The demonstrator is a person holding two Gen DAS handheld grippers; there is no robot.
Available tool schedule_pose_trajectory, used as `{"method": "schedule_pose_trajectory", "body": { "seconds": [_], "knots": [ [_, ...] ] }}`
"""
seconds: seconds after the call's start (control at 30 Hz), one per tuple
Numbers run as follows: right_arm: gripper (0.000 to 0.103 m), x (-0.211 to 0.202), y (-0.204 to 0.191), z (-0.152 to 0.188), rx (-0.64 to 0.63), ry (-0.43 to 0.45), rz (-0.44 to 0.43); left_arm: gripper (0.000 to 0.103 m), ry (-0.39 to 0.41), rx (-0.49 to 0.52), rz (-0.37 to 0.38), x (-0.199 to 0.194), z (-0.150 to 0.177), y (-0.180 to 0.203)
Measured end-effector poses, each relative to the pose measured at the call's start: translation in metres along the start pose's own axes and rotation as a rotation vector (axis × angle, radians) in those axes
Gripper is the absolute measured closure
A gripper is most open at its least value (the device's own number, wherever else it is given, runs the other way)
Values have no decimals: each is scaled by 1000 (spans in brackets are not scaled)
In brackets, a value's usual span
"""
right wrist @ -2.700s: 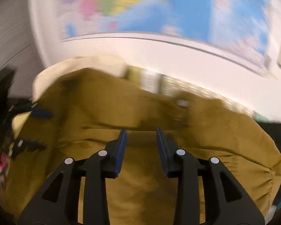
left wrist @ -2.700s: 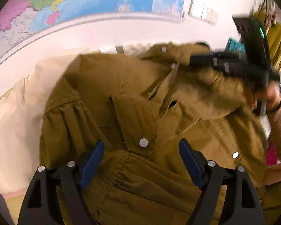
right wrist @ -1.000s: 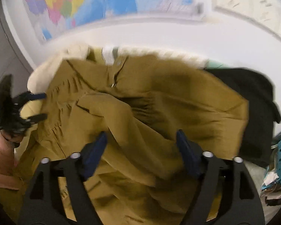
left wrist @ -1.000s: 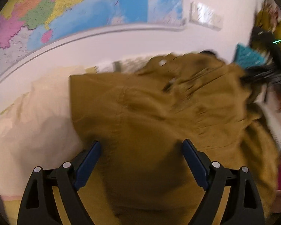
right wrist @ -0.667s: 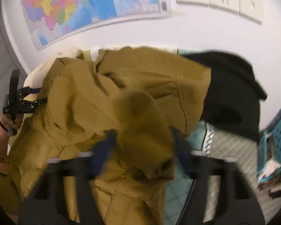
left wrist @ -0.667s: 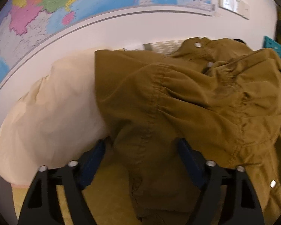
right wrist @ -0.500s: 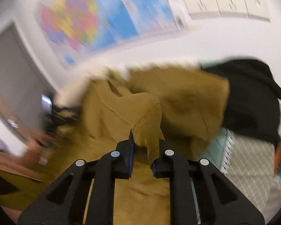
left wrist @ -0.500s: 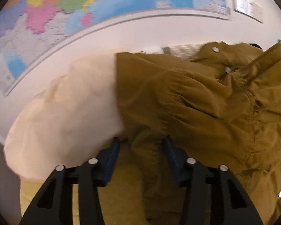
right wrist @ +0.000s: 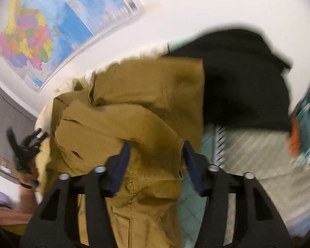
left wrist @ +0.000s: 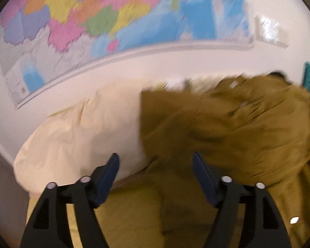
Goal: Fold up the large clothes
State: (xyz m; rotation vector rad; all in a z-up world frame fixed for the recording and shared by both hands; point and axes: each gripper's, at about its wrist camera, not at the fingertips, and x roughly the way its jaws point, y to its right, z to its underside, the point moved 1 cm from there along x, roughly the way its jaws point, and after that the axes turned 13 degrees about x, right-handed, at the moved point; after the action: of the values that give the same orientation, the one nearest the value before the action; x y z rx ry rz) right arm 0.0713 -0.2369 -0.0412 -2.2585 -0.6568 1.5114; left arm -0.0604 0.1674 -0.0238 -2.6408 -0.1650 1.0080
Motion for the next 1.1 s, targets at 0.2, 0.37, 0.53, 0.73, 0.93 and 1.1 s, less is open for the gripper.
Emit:
{"method": "schedule_pose_trajectory", "body": {
  "seconds": [0.2,0.37,0.53,0.73,0.93,1.1],
  "knots": [
    [42,-11,-80,11,-302,135,-2,26,60,33,107,15,-30,24],
    [72,73,-119,4,-397,-26,16,26,-39,94,94,61,-34,51],
    [87,134,-65,-16,-171,-154,61,26,-91,72,55,81,-25,51],
    [50,59,-86,3,-323,0,18,25,-67,81,22,74,-26,42],
    [59,68,-61,31,-329,-68,131,20,-75,99,-5,73,-18,33],
    [61,84,-40,38,-277,-93,151,19,-86,66,-19,73,-13,23]
  ]
}}
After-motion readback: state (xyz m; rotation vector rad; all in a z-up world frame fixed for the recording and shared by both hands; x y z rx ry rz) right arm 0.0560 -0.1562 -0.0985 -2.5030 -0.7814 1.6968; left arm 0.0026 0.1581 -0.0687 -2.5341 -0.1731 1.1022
